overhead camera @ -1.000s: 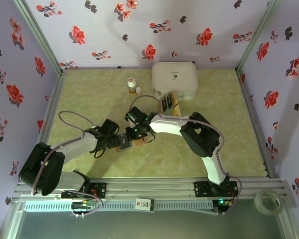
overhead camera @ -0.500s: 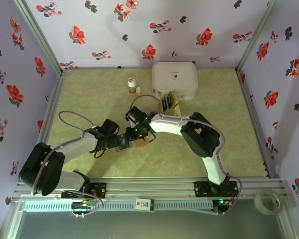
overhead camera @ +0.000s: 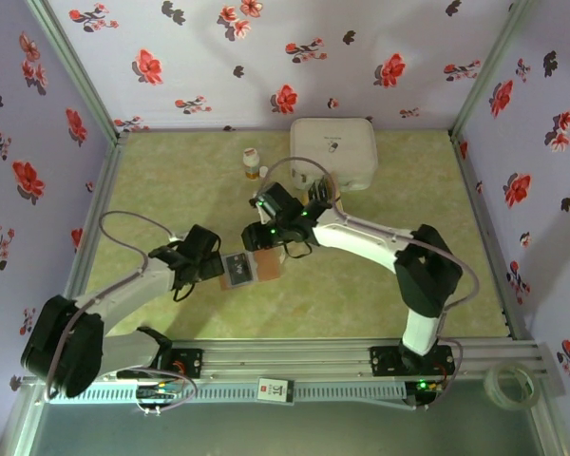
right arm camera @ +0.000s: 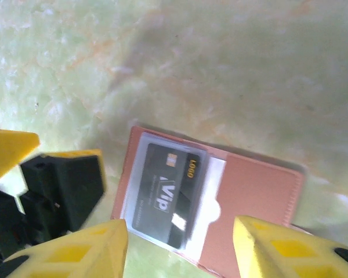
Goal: Put the credit cards into the card holder
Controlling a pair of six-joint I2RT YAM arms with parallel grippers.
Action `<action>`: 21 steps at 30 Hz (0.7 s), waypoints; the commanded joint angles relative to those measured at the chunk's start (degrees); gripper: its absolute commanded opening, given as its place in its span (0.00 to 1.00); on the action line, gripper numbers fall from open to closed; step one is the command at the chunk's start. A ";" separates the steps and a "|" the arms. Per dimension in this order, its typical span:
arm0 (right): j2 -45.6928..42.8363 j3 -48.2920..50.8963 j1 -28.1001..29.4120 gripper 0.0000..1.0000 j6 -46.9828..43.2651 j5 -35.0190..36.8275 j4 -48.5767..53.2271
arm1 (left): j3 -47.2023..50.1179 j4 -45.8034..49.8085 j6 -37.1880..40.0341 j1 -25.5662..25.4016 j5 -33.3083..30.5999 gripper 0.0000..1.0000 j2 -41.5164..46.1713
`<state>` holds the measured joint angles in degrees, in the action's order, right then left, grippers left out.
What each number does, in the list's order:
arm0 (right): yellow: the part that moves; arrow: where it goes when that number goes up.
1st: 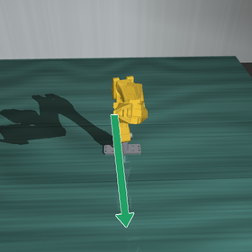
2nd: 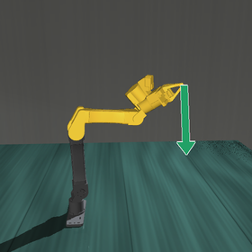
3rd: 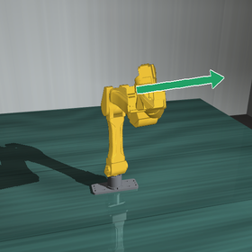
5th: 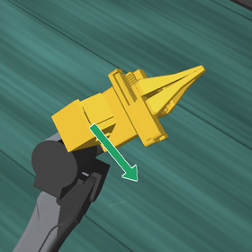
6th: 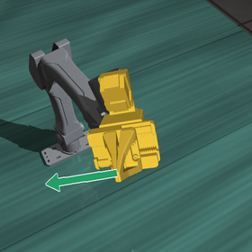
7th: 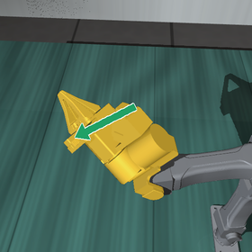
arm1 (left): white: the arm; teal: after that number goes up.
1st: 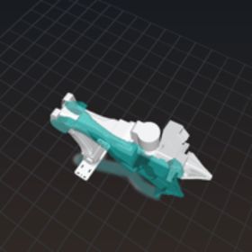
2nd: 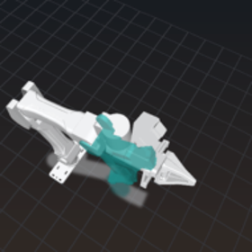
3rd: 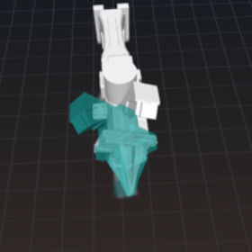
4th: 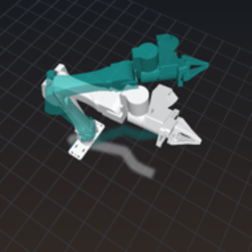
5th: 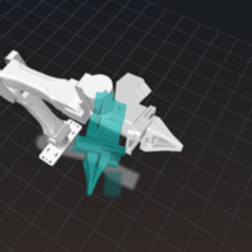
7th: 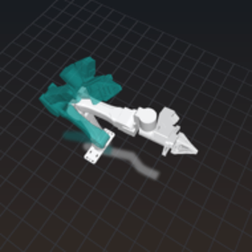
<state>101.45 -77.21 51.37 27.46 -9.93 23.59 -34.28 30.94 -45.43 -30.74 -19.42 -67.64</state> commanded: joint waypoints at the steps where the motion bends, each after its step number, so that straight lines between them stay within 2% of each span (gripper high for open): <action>1: -2.80 3.92 -1.31 0.54 -1.00 5.57 2.80 | -1.48 3.72 2.10 1.25 -1.61 1.00 4.48; 4: -3.82 6.73 -2.65 0.55 -0.97 8.25 3.19 | -1.31 4.13 3.34 1.96 -0.88 1.00 8.57; 9: -2.37 9.62 -3.88 0.56 0.08 7.74 1.32 | -0.53 3.03 4.63 2.95 2.49 1.00 12.50; 16: 1.94 8.46 -3.95 0.56 0.96 6.84 -0.54 | 0.50 0.04 5.60 3.00 6.63 1.00 10.15; 21: 3.73 7.78 -3.98 0.50 1.51 5.70 -1.25 | 1.00 -2.30 5.92 3.01 8.47 1.00 7.73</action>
<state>104.22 -68.10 47.40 27.92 -3.86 23.79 -34.33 30.44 -41.04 -28.16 -12.80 -58.92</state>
